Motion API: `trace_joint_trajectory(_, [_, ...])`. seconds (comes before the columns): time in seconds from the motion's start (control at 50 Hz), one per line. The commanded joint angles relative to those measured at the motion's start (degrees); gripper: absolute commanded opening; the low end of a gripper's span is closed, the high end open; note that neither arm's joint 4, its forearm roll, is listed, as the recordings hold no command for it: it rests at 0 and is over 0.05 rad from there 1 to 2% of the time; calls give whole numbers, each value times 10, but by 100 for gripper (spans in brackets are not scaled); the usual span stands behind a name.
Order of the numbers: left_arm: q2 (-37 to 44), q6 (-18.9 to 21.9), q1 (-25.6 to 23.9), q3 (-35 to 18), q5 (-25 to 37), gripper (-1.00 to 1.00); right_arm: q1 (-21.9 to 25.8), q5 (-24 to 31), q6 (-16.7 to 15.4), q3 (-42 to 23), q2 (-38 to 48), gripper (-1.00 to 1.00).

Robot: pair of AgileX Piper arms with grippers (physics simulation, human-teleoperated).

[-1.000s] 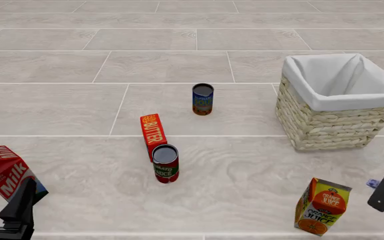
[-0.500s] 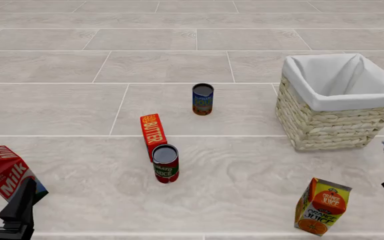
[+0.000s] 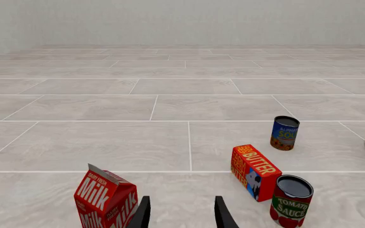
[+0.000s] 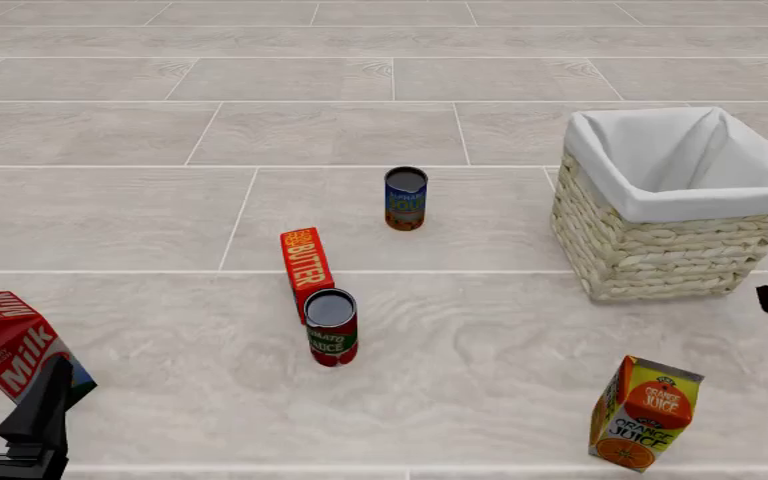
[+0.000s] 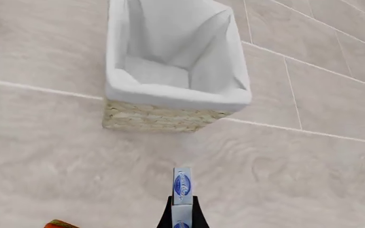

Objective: Pick the cream cheese and place it in the basket.

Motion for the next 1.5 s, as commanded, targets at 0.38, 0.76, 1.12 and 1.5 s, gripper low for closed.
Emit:
trace_joint_trajectory(0.38, [0,0,0,0,0,100,59,8,147,-158,29,-100])
trace_joint_trajectory(0.76, [0,0,0,0,0,100,104,19,174,-263,129,-100])
trace_joint_trajectory(1.12, [0,0,0,0,0,100,96,42,216,-375,269,-100])
trace_joint_trajectory(1.5, [0,0,0,0,0,100,86,95,200,-477,363,-100])
